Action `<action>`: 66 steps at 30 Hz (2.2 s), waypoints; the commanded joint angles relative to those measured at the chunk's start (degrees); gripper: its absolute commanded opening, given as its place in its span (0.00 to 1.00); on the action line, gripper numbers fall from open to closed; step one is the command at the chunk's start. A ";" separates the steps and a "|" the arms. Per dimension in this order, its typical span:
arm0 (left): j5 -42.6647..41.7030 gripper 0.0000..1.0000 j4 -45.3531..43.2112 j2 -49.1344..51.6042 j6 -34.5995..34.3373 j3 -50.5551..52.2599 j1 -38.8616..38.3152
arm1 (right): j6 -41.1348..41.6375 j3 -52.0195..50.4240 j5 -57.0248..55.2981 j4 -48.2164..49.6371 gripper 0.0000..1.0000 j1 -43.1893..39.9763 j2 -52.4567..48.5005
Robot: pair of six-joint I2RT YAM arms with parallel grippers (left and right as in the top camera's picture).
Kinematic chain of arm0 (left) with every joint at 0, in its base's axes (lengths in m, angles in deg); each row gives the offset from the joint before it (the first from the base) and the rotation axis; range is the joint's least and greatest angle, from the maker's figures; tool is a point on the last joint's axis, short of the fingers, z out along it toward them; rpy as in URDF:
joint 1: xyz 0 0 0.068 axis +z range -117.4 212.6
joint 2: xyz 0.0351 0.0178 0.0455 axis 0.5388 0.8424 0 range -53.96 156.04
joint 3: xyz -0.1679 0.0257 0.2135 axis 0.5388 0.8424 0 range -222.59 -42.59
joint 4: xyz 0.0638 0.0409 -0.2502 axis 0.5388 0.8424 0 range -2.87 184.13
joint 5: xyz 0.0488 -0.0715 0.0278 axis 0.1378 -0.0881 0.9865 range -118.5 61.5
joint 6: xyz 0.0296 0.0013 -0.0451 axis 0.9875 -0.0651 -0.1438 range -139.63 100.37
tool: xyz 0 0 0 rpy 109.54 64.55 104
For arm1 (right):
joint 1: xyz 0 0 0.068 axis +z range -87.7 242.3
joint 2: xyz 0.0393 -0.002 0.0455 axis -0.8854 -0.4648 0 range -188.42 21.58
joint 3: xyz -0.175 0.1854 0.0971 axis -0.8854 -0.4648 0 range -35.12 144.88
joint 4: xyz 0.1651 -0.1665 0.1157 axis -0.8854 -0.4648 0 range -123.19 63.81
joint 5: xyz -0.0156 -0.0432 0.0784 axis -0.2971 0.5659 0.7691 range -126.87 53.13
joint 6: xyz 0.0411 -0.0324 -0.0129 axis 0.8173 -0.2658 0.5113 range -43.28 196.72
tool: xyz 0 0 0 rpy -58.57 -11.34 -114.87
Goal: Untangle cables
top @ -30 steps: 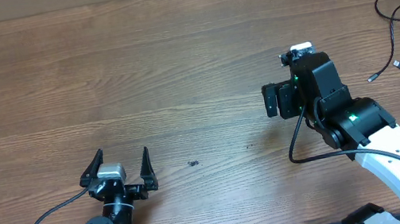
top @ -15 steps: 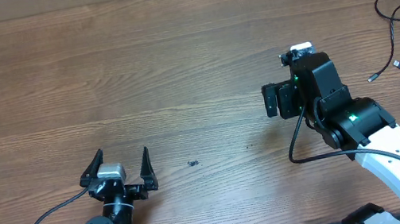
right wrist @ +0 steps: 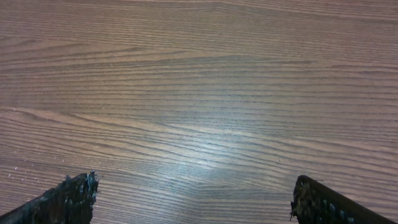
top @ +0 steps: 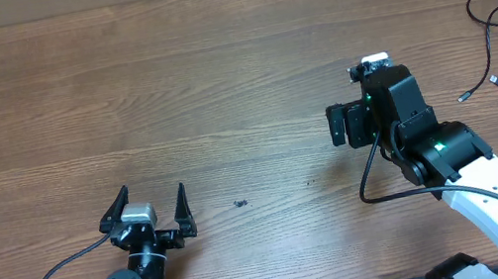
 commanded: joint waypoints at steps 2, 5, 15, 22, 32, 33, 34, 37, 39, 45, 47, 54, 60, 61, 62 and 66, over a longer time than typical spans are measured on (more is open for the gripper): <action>0.22 1.00 0.02 -0.48 1.29 0.22 0.37 | -0.07 1.25 -0.92 0.04 1.00 0.31 0.74; 0.20 1.00 0.02 -0.48 1.27 0.22 0.37 | -0.07 1.16 -0.92 -0.33 1.00 0.31 0.96; 0.20 1.00 0.02 -0.48 1.29 0.22 0.37 | -0.02 -1.60 -0.70 -0.33 1.00 -1.09 6.36; 0.20 0.99 0.02 -0.48 1.29 0.22 0.37 | -0.02 -4.17 3.06 -0.22 1.00 -5.27 13.05; 0.22 1.00 0.02 -0.48 1.29 0.22 0.37 | -0.07 -10.64 7.32 2.23 1.00 -12.09 24.11; 0.22 0.99 0.02 -0.48 1.29 0.22 0.37 | -0.04 -12.72 7.37 3.15 1.00 -12.13 26.38; 0.20 1.00 0.02 -0.48 1.29 0.22 0.37 | -0.07 -13.90 7.54 3.61 1.00 -12.13 27.50; 0.22 1.00 0.02 -0.48 1.29 0.22 0.37 | -0.07 -18.23 8.20 5.92 1.00 -12.33 31.21; 0.20 1.00 0.02 -0.48 1.29 0.22 0.37 | -0.07 -21.62 8.37 7.17 1.00 -12.35 34.12; 0.20 1.00 0.02 -0.48 1.29 0.22 0.37 | -0.04 -27.50 8.39 8.57 1.00 -12.35 40.48; 0.20 1.00 0.02 -0.48 1.29 0.22 0.37 | -0.07 -29.11 8.39 8.55 1.00 -12.35 43.04; 0.20 0.99 0.02 -0.48 1.29 0.22 0.37 | -0.04 -34.25 8.37 8.59 1.00 -12.35 50.64; 0.20 0.99 0.02 -0.48 1.29 0.22 0.37 | -0.04 -38.88 8.35 8.55 1.00 -12.35 55.60; 0.20 1.00 0.02 -0.48 1.29 0.22 0.37 | -0.07 -39.36 8.35 8.57 1.00 -12.35 56.22; 0.20 1.00 0.02 -0.48 1.29 0.22 0.37 | -0.04 -39.91 8.35 8.57 1.00 -12.35 56.96; 0.20 1.00 0.02 -0.48 1.29 0.22 0.37 | -0.04 -42.91 8.35 8.55 1.00 -12.35 61.11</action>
